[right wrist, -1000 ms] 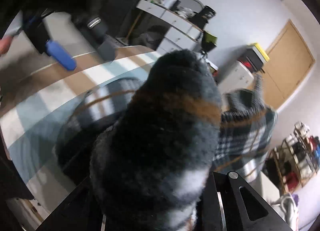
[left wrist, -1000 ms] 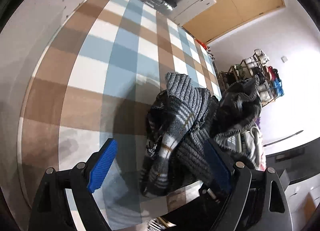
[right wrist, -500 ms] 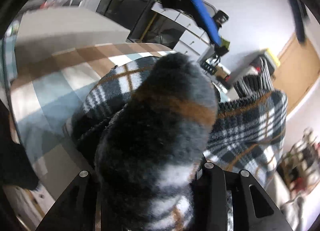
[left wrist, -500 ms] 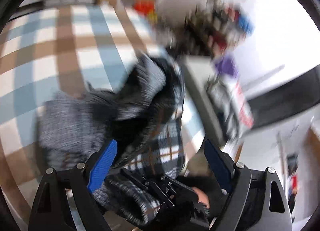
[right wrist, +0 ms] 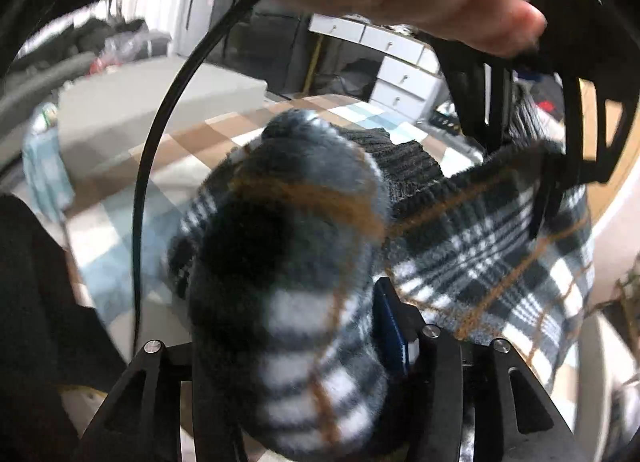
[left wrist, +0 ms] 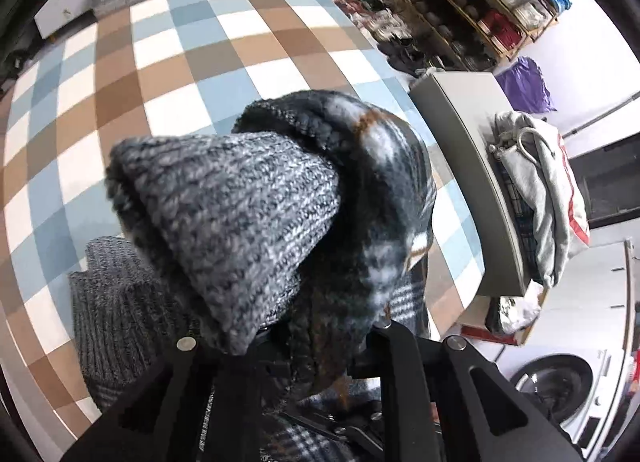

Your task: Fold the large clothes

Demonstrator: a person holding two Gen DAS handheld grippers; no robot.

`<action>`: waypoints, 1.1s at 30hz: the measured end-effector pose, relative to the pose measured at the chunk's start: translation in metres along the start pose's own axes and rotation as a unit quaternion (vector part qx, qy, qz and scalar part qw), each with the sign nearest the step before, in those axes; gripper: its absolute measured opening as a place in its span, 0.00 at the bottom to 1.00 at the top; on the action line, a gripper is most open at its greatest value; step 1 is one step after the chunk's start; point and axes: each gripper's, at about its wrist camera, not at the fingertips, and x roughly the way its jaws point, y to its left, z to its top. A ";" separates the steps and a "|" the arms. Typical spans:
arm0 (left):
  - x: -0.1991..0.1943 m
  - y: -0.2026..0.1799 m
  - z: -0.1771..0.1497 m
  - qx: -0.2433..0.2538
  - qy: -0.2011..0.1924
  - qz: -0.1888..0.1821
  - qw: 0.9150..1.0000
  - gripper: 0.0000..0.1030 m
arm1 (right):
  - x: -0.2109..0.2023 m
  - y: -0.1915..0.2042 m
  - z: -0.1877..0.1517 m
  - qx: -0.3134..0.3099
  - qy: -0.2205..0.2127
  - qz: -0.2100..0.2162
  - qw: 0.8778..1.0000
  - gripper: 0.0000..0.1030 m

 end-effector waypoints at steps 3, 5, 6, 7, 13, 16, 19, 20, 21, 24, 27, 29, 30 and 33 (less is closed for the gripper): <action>-0.011 0.001 -0.003 -0.008 -0.016 -0.010 1.000 0.10 | -0.011 -0.011 0.003 0.017 -0.002 0.059 0.998 0.66; -0.026 0.003 -0.005 -0.001 -0.032 -0.005 0.999 0.09 | -0.026 -0.026 0.003 0.053 -0.010 0.125 0.991 0.82; -0.033 0.009 -0.003 -0.006 -0.035 -0.006 0.999 0.09 | -0.037 -0.037 0.003 0.083 -0.019 0.160 0.983 0.88; -0.034 0.009 0.000 -0.011 -0.037 -0.007 0.999 0.09 | -0.048 -0.051 0.002 0.120 -0.033 0.199 0.972 0.91; -0.056 0.019 -0.011 -0.019 -0.054 0.004 0.998 0.09 | -0.091 -0.124 -0.010 0.265 -0.137 0.326 0.897 1.00; -0.065 0.031 -0.021 -0.033 -0.063 0.000 0.997 0.09 | -0.077 -0.145 -0.019 0.332 -0.129 0.304 0.884 1.00; -0.071 0.044 -0.031 -0.047 -0.072 -0.006 0.996 0.09 | -0.046 -0.153 -0.026 0.394 -0.078 0.285 0.870 1.00; -0.072 0.050 -0.035 -0.052 -0.071 -0.009 0.996 0.09 | -0.038 -0.160 -0.030 0.408 -0.064 0.297 0.861 1.00; -0.071 0.057 -0.040 -0.059 -0.073 -0.009 0.996 0.09 | -0.022 -0.161 -0.033 0.427 -0.042 0.322 0.844 1.00; -0.067 0.067 -0.051 -0.062 -0.069 -0.006 0.996 0.09 | 0.004 -0.151 -0.030 0.433 0.000 0.331 0.838 1.00; -0.063 0.083 -0.064 -0.079 -0.066 -0.006 0.995 0.09 | 0.005 -0.136 -0.016 0.384 0.012 0.301 0.873 1.00; -0.062 0.091 -0.071 -0.083 -0.066 -0.003 0.994 0.09 | 0.009 -0.120 -0.008 0.363 0.026 0.290 0.885 1.00; -0.060 0.095 -0.075 -0.087 -0.060 -0.002 0.994 0.11 | 0.014 -0.114 -0.006 0.360 0.035 0.289 0.887 1.00; -0.054 0.106 -0.085 -0.096 -0.054 0.038 0.993 0.11 | 0.029 -0.107 0.003 0.363 0.054 0.276 0.888 1.00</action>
